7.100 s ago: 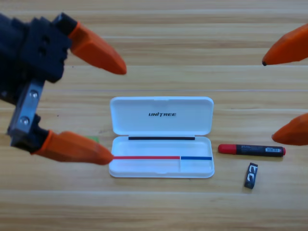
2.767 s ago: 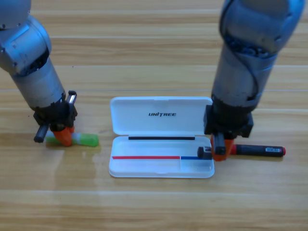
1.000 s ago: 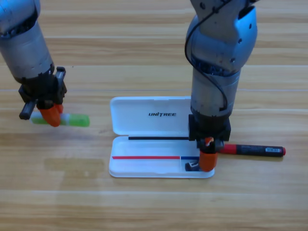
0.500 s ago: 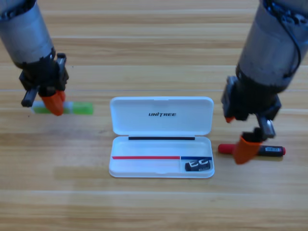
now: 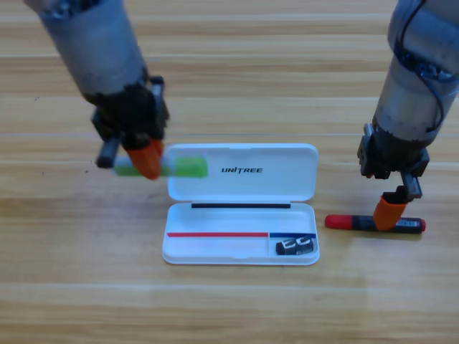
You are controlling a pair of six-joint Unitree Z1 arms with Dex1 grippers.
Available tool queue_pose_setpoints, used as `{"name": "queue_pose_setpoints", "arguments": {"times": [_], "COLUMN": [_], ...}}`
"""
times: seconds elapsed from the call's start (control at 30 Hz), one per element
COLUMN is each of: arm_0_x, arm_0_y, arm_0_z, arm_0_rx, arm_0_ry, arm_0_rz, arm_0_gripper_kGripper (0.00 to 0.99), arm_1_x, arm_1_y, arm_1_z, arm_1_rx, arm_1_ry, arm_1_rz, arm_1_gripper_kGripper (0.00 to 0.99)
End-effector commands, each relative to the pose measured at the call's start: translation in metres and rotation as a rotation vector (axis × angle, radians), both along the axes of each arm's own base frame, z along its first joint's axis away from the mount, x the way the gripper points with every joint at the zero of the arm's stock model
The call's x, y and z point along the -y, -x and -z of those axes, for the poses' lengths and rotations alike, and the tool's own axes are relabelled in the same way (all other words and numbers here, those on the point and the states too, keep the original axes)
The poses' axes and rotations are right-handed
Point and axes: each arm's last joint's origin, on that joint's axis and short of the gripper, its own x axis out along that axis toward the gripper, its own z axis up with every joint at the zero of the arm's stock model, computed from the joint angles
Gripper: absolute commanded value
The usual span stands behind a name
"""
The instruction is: Clean up eraser and pencils
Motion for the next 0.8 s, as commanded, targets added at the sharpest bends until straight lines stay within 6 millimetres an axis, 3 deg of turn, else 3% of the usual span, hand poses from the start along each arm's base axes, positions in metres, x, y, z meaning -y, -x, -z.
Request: {"name": "queue_pose_setpoints", "arguments": {"times": [0.03,0.17,0.3,0.57,0.8], "arm_0_x": [0.041,0.057,0.069,0.083,0.086], "arm_0_y": [-0.001,0.0,-0.001,0.002,0.002], "arm_0_z": [0.045,0.06,0.073,0.085,0.091], "arm_0_rx": [-0.089,-0.11,-0.124,-0.138,-0.15], "arm_0_ry": [-0.061,-0.075,-0.084,-0.092,-0.096], "arm_0_rz": [0.045,0.065,0.069,0.075,0.066], "arm_0_gripper_kGripper": [0.0,0.0,0.0,0.0,0.0], "arm_1_x": [0.01,0.009,0.007,0.008,0.01], "arm_1_y": [-0.026,-0.028,-0.029,-0.026,-0.024], "arm_1_z": [0.054,0.064,0.071,0.081,0.077], "arm_1_rx": [-0.072,-0.095,-0.119,-0.16,-0.155], "arm_1_ry": [0.076,0.086,0.086,0.091,0.087], "arm_1_rz": [0.037,0.029,0.018,0.0,0.0], "arm_1_gripper_kGripper": [0.844,0.799,0.687,0.02,0.0]}}
